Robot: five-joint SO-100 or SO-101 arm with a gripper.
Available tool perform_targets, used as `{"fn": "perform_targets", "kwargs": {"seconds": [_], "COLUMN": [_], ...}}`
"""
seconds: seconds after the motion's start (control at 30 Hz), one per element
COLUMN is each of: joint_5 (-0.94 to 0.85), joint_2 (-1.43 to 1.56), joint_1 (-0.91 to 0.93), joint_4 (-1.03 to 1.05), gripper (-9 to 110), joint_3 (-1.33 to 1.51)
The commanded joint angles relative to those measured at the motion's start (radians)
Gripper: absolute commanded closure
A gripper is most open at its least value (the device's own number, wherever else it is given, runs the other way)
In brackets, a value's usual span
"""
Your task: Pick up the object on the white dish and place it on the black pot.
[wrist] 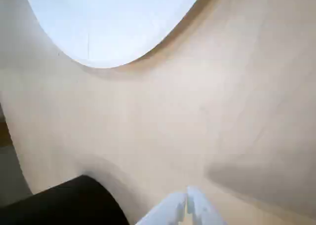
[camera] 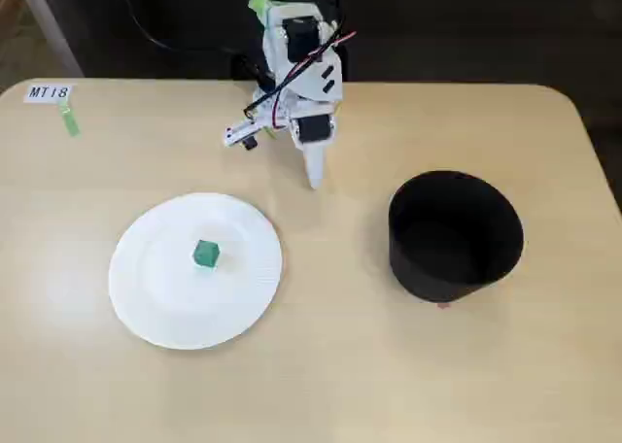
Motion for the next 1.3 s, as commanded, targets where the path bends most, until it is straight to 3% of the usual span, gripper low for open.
{"fn": "perform_targets", "kwargs": {"seconds": [0.0, 0.37, 0.53, 0.7, 0.9, 1.27], "joint_5": [0.063, 0.026, -0.026, -0.146, -0.115, -0.229], "joint_2": [0.110, 0.110, 0.067, -0.327, -0.683, -1.150], "joint_1": [0.063, 0.037, 0.081, 0.158, 0.267, 0.480], "joint_4": [-0.278, -0.273, -0.213, -0.130, 0.018, 0.272], "gripper": [101, 101, 102, 102, 102, 102], "joint_3": [0.029, 0.021, -0.172, -0.595, -0.963, -1.127]}}
